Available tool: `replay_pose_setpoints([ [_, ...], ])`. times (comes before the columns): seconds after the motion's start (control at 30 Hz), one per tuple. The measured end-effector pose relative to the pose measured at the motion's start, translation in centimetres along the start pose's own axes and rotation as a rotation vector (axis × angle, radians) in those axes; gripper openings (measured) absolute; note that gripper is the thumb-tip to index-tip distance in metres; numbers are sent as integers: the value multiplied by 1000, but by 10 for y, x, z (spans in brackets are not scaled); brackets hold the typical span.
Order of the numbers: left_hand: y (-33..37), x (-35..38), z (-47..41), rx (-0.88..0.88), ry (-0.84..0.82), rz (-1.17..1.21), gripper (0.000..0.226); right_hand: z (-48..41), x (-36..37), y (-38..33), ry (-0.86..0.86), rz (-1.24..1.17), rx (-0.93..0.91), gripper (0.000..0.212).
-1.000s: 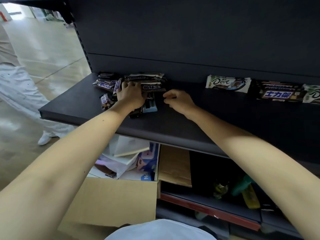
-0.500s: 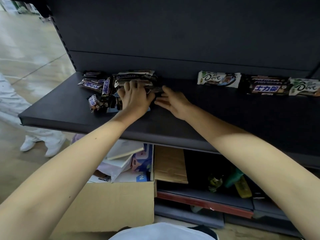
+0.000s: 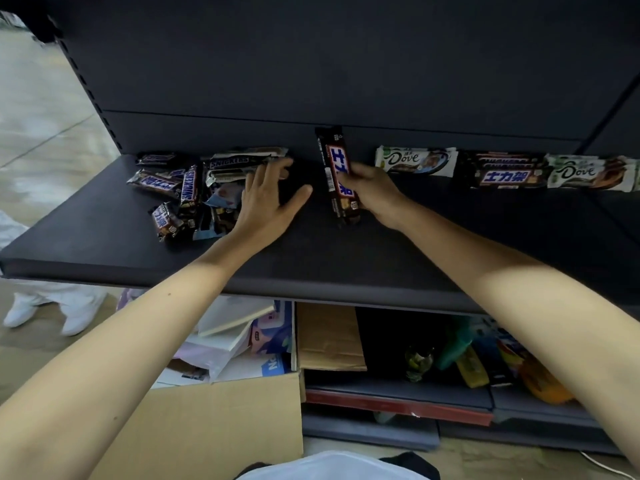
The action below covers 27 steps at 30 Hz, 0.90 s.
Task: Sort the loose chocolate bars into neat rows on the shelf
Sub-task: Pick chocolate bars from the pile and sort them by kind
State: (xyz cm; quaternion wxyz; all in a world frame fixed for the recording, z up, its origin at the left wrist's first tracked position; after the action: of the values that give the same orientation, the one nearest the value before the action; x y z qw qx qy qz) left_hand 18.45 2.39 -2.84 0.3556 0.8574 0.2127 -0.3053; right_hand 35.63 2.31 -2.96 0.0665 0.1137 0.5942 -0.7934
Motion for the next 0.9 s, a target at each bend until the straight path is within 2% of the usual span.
replay_pose_setpoints([
  [0.17, 15, 17, -20, 72, -54, -91, 67, 9, -21, 1, 3, 324, -57, 32],
  [0.37, 33, 48, -42, -201, -119, 309, 54, 24, -55, 11, 44, 533, -122, 31],
  [0.47, 54, 66, -47, -262, -147, 438, 43, 32, -74, 16, 21, 592, -135, 34],
  [0.6, 76, 91, -52, -338, -66, 604, 23, 37, -104, 25, 66, 592, -157, 37],
  [0.67, 83, 106, -55, -409, 3, 687, 18, 38, -124, 32, 117, 512, -136, 40],
  [0.77, 92, 130, -57, -545, 102, 789, 18, 45, -161, 46, 239, 347, -46, 42],
  [0.9, 114, 163, -60, -631, 167, 892, 21, 50, -211, 74, 435, 239, 34, 37],
])
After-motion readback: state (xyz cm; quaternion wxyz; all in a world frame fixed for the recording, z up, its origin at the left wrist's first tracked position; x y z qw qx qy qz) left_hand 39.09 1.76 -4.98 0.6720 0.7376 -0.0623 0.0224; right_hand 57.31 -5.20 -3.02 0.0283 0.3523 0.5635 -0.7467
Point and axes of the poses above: each hand's wrist, its own z-axis away from the middle knuckle, its own x-axis out of the palm, y = z × x, the point moved 5 cm from there along -z, towards the middle knuckle, and after that the axes turned 14 degrees about x, right-handed, at the moved point
